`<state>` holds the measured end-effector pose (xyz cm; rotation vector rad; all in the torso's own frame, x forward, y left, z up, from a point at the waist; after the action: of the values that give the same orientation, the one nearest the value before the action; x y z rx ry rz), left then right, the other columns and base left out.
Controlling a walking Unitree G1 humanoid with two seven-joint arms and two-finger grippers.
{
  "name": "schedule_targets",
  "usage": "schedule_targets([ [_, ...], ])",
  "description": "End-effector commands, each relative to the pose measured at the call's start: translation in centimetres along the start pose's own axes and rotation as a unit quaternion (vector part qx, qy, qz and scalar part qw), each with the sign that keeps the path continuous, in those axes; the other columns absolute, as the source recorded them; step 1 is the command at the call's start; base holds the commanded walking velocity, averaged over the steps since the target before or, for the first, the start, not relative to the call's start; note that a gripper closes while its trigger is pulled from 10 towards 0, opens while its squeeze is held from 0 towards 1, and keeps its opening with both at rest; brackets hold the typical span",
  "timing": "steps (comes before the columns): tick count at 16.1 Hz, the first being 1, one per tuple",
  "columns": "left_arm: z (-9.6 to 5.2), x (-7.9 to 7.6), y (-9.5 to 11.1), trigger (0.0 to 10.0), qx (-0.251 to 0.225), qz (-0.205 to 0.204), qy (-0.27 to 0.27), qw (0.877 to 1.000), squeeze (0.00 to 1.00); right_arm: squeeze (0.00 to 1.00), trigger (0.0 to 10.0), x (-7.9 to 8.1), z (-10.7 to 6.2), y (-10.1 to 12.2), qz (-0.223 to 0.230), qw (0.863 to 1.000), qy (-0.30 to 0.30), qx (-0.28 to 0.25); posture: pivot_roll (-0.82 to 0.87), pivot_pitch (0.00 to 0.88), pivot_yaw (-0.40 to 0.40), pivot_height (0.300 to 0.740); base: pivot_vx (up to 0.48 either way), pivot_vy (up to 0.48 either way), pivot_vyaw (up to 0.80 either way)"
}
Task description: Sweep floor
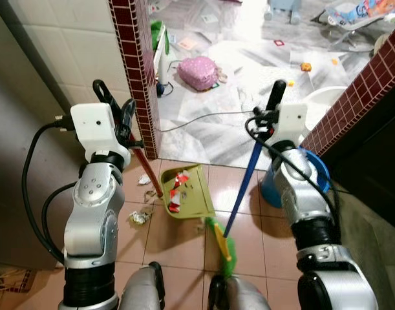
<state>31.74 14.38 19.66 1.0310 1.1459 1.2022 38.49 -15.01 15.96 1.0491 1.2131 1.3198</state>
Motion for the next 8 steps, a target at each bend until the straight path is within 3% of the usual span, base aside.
schedule_targets([
  [1, -0.1, -0.9, 1.9, 10.0, -0.038, -0.009, -0.018, 0.999, 0.0, 0.0, 10.0, -0.9, 0.2, 1.0, -0.006, 1.0, -0.012, -0.016, -0.02, 0.125, -0.033, 0.74, 0.0, 0.0, 0.0],
  [3, 0.0, -1.0, 1.9, 10.0, -0.038, -0.01, -0.02, 0.999, 0.0, 0.0, 10.0, -1.1, 0.1, 1.3, -0.03, 0.999, -0.013, -0.023, -0.03, 0.125, -0.031, 0.74, 0.0, 0.0, 0.0],
  [4, 0.0, -1.2, 1.9, 10.0, -0.038, -0.011, -0.025, 0.999, 0.0, 0.0, 10.0, -1.7, -0.6, 1.2, -0.094, 0.995, -0.024, -0.033, -0.03, 0.123, -0.03, 0.74, 0.0, 0.0, 0.0],
  [8, 0.0, -1.4, 1.3, 10.0, -0.03, -0.004, -0.028, 0.999, 0.0, 0.0, 10.0, -2.7, -1.7, -0.4, -0.113, 0.992, -0.061, -0.009, -0.03, 0.121, -0.028, 0.74, 0.0, 0.0, 0.0],
])
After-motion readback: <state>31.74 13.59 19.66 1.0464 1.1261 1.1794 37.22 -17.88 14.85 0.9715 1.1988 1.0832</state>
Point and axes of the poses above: a point about 5 cm out from each wrist's last joint towards the gripper, its own z axis pointing out of the wrist towards the gripper, its own y axis along the axis of the wrist's last joint, x = y × z, the point moved 3 cm from there along z, pointing out of the wrist towards the gripper, and after that the axes turned 1 degree about -z, right-handed, at the moved point
